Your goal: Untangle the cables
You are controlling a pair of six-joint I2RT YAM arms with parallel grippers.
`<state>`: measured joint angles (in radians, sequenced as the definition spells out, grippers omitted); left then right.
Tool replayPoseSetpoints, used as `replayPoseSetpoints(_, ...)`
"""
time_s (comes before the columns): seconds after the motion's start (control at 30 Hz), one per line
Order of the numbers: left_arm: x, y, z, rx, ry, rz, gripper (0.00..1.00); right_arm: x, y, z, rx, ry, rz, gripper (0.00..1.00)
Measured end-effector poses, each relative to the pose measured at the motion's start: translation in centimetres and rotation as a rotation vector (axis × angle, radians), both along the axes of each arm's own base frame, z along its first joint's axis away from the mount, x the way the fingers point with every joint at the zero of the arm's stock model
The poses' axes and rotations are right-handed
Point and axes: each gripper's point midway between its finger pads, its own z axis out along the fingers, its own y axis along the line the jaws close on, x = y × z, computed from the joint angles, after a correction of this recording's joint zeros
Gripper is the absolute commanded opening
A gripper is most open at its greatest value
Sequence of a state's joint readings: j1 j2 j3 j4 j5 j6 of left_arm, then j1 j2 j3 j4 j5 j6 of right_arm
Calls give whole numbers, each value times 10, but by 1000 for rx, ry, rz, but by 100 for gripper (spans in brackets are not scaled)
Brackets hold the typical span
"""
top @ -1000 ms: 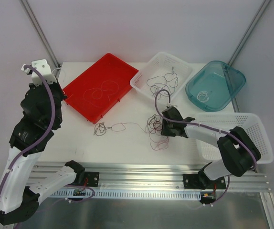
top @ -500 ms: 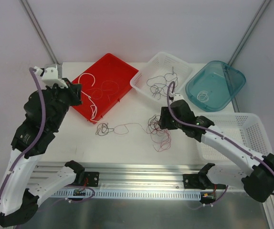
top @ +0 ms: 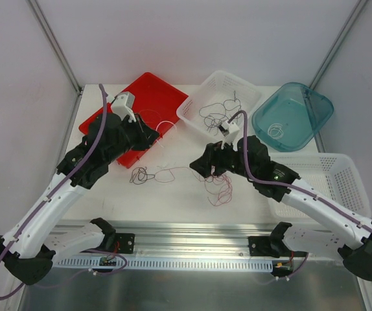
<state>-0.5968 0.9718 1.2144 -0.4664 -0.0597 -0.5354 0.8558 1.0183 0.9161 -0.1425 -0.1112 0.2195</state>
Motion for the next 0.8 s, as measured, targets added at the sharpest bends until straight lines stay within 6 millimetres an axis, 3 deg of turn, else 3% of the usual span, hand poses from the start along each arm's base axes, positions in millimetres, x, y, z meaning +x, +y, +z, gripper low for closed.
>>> replayPoseSetpoints(0.13,-8,-21,5,-49,2,-48,0,-2,23,5,49,-11,51,66)
replayPoseSetpoints(0.3,-11,-31,13,-91,-6,-65,0,3,42,-10,53,14,72,64)
replayPoseSetpoints(0.47,-12,-36,17,-118,-8,-70,0,3,51,-22,53,34,93,58)
replayPoseSetpoints(0.8,-12,-41,17,-135,-9,-68,0,-2,64,-20,87,34,137,51)
